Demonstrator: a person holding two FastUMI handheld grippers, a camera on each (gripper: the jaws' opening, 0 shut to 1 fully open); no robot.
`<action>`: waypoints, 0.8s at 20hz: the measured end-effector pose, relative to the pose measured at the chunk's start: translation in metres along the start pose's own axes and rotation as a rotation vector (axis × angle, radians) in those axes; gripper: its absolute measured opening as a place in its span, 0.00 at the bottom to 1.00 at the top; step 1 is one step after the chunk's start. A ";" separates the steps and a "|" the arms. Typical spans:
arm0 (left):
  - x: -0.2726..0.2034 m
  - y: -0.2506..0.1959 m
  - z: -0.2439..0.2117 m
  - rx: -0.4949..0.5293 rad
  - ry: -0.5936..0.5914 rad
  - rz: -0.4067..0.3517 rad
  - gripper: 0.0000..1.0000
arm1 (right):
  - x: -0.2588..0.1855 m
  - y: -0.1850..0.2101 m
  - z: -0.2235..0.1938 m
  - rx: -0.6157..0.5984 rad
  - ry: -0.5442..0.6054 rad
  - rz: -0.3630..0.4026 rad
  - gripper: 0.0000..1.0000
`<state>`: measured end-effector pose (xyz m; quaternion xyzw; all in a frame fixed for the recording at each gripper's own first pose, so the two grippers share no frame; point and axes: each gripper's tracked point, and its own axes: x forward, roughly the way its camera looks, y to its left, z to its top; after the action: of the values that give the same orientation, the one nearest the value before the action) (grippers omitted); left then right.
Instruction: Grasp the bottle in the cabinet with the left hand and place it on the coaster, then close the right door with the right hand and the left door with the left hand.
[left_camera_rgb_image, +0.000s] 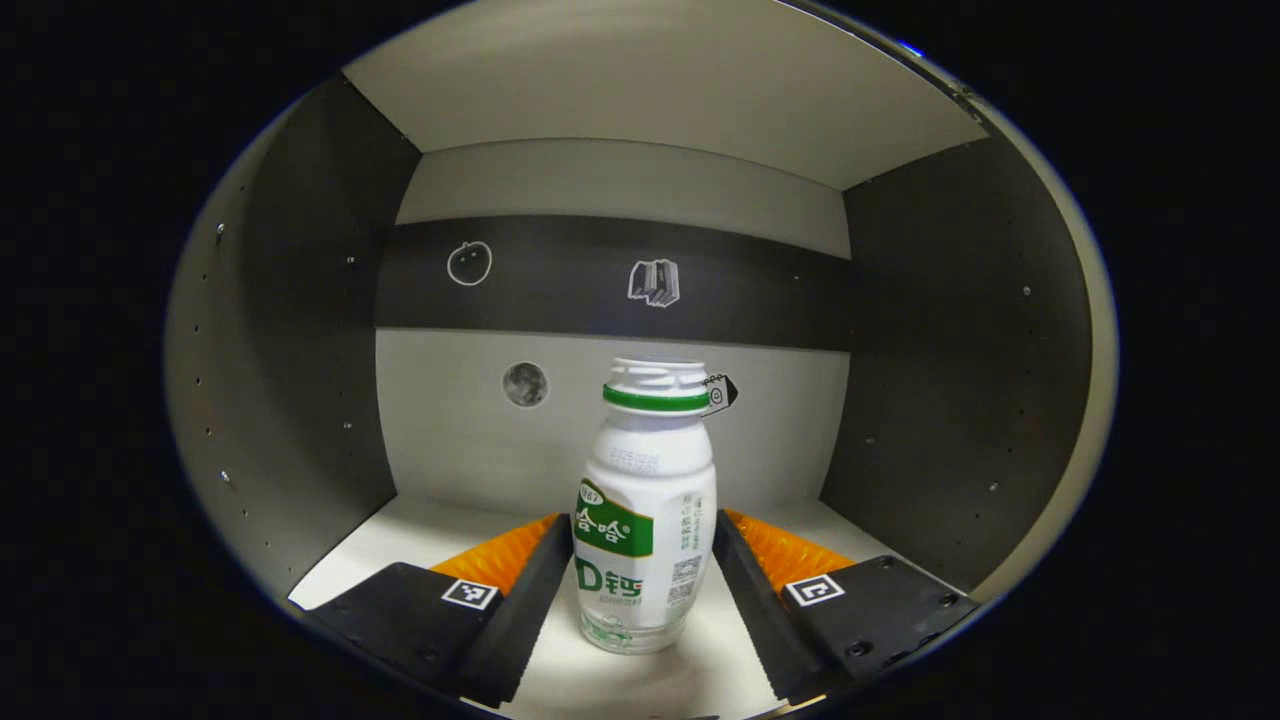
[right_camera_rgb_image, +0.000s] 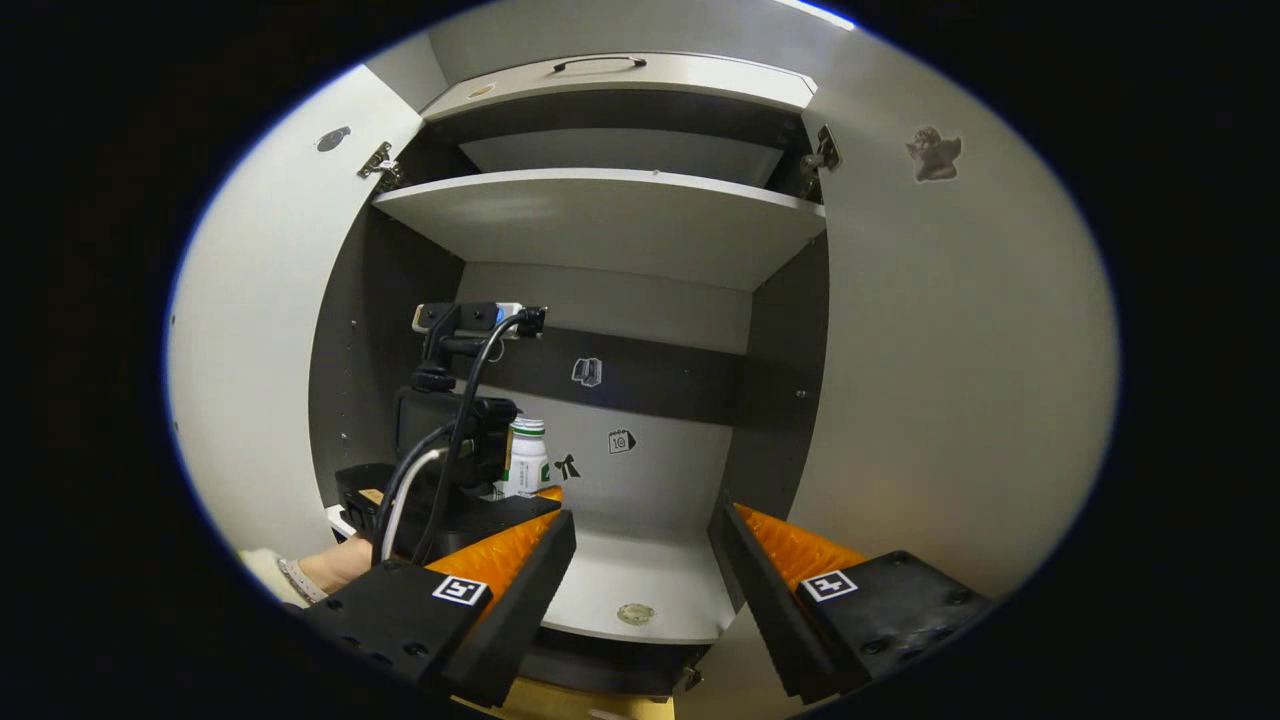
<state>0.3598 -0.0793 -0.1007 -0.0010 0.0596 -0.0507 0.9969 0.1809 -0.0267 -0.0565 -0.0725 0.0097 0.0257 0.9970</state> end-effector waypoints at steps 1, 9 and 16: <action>0.001 -0.001 0.000 0.000 -0.003 -0.003 0.89 | 0.000 -0.001 -0.001 -0.003 0.003 -0.004 0.97; -0.015 -0.004 0.007 -0.007 -0.003 -0.029 0.71 | -0.007 -0.005 0.009 0.001 -0.020 -0.023 0.98; -0.096 -0.001 0.036 -0.038 -0.061 -0.068 0.71 | -0.036 0.000 0.018 0.006 -0.034 -0.053 0.97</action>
<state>0.2690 -0.0702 -0.0539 -0.0233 0.0300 -0.0836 0.9958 0.1450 -0.0263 -0.0374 -0.0692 -0.0093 0.0006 0.9976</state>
